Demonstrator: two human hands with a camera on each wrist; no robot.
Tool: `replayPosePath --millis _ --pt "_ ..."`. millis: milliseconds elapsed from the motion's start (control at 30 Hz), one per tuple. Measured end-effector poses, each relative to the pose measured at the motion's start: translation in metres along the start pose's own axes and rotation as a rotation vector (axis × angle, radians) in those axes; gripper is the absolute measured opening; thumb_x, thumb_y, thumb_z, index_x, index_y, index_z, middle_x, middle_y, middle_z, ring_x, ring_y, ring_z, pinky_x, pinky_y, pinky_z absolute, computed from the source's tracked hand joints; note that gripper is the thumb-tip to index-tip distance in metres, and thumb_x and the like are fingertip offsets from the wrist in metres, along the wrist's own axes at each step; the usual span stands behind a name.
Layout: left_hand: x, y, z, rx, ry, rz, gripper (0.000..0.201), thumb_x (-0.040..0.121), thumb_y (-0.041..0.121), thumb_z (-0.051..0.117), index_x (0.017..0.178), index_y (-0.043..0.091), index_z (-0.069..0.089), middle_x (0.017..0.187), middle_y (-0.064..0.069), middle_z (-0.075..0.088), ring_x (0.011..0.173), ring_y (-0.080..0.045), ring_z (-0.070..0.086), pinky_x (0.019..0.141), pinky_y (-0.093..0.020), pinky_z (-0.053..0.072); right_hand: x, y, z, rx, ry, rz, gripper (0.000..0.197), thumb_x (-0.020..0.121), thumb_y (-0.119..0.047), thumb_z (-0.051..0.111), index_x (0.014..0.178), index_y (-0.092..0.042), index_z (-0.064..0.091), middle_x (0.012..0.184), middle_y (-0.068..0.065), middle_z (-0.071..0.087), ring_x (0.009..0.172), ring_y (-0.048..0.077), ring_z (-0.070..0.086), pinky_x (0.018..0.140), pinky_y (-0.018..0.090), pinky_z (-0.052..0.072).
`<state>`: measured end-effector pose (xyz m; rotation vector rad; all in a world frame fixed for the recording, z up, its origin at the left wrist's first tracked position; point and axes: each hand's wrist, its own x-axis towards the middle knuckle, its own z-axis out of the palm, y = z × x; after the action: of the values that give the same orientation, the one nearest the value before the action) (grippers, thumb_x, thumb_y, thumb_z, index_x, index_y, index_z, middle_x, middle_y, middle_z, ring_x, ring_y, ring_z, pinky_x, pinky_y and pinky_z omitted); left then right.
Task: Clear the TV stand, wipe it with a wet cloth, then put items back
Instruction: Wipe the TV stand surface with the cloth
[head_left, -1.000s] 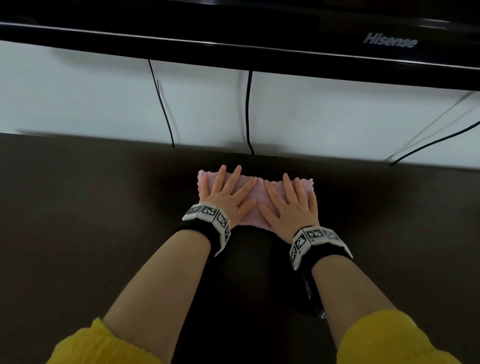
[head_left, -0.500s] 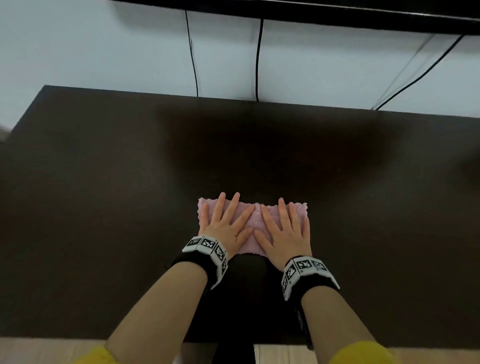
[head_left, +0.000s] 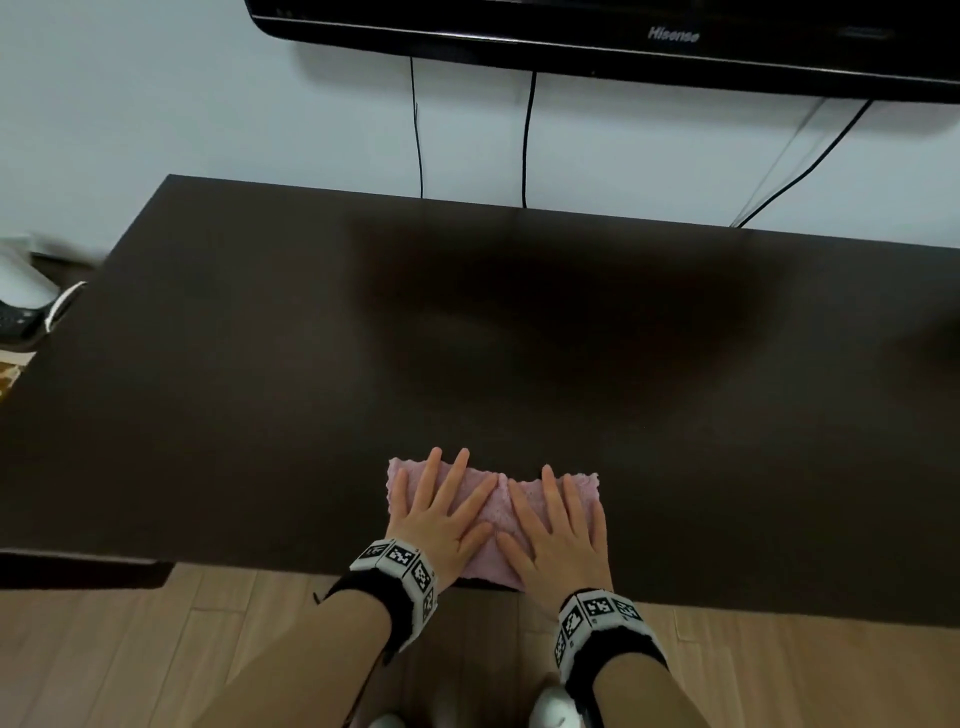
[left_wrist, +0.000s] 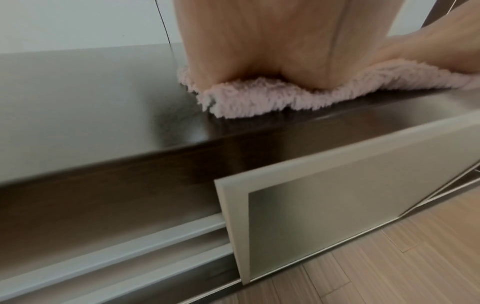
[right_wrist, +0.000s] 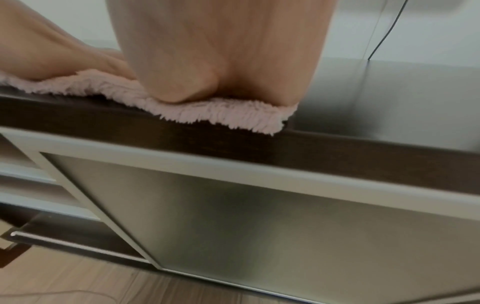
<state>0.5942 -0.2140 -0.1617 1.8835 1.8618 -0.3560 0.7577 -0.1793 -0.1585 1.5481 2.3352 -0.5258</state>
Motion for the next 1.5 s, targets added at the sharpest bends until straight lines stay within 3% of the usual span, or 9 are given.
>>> replayPosePath --millis 100,233,300,367,500,733,967,1133,1500 --pt "0.001 0.014 0.0 -0.003 0.036 0.046 0.079 0.065 0.07 -0.029 0.139 0.044 -0.02 0.159 -0.001 -0.019 0.136 -0.028 -0.031 0.104 -0.053 -0.021 -0.007 0.027 0.004 -0.005 -0.033 -0.058 0.067 0.079 -0.071 0.001 0.136 -0.047 -0.025 0.158 -0.002 -0.019 0.146 0.022 -0.015 0.11 0.042 -0.012" --pt "0.014 0.051 -0.006 0.047 -0.006 0.058 0.076 0.071 0.07 -0.018 0.143 0.044 -0.018 0.157 0.002 -0.023 0.144 -0.031 -0.022 0.109 -0.057 -0.017 -0.016 0.065 -0.005 -0.027 -0.07 -0.06 0.079 0.059 -0.075 -0.027 0.132 -0.045 -0.034 0.156 -0.001 -0.025 0.137 0.017 -0.03 0.108 0.04 -0.015" --pt "0.028 0.067 -0.007 0.043 0.003 0.064 0.064 0.083 0.068 -0.007 0.143 0.045 -0.013 0.158 0.002 -0.017 0.144 -0.03 -0.018 0.109 -0.058 -0.012 -0.015 0.083 -0.013 -0.034 -0.12 -0.05 0.079 0.055 -0.071 -0.028 0.13 -0.045 -0.038 0.154 -0.001 -0.03 0.131 0.015 -0.034 0.109 0.041 -0.015" --pt "0.04 0.079 -0.014 0.033 0.032 0.027 0.059 0.09 0.063 -0.002 0.145 0.043 0.006 0.16 -0.001 0.005 0.142 -0.029 -0.003 0.108 -0.061 0.002 -0.006 0.099 -0.024 -0.027 -0.139 -0.059 0.079 0.057 -0.071 -0.024 0.131 -0.045 -0.035 0.154 -0.003 -0.03 0.129 0.013 -0.035 0.111 0.042 -0.015" --pt "0.069 0.093 -0.023 0.02 0.065 0.029 0.077 0.072 0.065 -0.02 0.145 0.045 -0.011 0.146 0.009 -0.033 0.134 -0.021 -0.032 0.105 -0.052 -0.023 0.029 0.124 -0.04 -0.02 -0.133 -0.107 0.084 0.064 -0.08 -0.014 0.141 -0.047 -0.021 0.156 -0.005 -0.026 0.136 0.014 -0.03 0.112 0.045 -0.014" --pt "0.128 0.099 -0.051 0.031 0.088 -0.071 0.069 0.078 0.064 -0.017 0.145 0.045 -0.015 0.158 0.003 -0.02 0.144 -0.028 -0.021 0.113 -0.058 -0.013 0.092 0.148 -0.067 -0.035 -0.091 -0.138 0.064 0.092 -0.063 0.017 0.143 -0.046 -0.017 0.156 -0.004 -0.024 0.144 0.02 -0.02 0.115 0.049 -0.011" --pt "0.182 0.097 -0.089 0.041 0.114 -0.115 0.071 0.079 0.056 -0.017 0.147 0.04 -0.01 0.158 -0.002 -0.018 0.144 -0.031 -0.019 0.113 -0.06 -0.01 0.154 0.159 -0.094 -0.055 -0.034 -0.153 0.062 0.094 -0.06 0.016 0.144 -0.044 -0.017 0.157 -0.003 -0.022 0.144 0.02 -0.021 0.114 0.049 -0.011" --pt "0.247 0.084 -0.12 0.004 0.188 -0.112 0.056 0.097 0.055 0.011 0.147 0.042 -0.008 0.159 0.0 -0.016 0.145 -0.03 -0.018 0.113 -0.06 -0.008 0.216 0.168 -0.122 -0.073 -0.001 -0.128 0.063 0.095 -0.058 0.017 0.144 -0.043 -0.02 0.157 -0.001 -0.023 0.144 0.021 -0.021 0.116 0.051 -0.008" --pt "0.362 0.067 -0.19 0.021 0.192 -0.103 0.061 0.094 0.059 0.014 0.147 0.042 -0.01 0.159 0.0 -0.018 0.145 -0.031 -0.017 0.114 -0.06 -0.003 0.329 0.193 -0.177 -0.099 0.061 -0.095 0.067 0.094 -0.06 0.02 0.146 -0.039 -0.016 0.158 0.0 -0.018 0.146 0.024 -0.015 0.116 0.053 -0.002"
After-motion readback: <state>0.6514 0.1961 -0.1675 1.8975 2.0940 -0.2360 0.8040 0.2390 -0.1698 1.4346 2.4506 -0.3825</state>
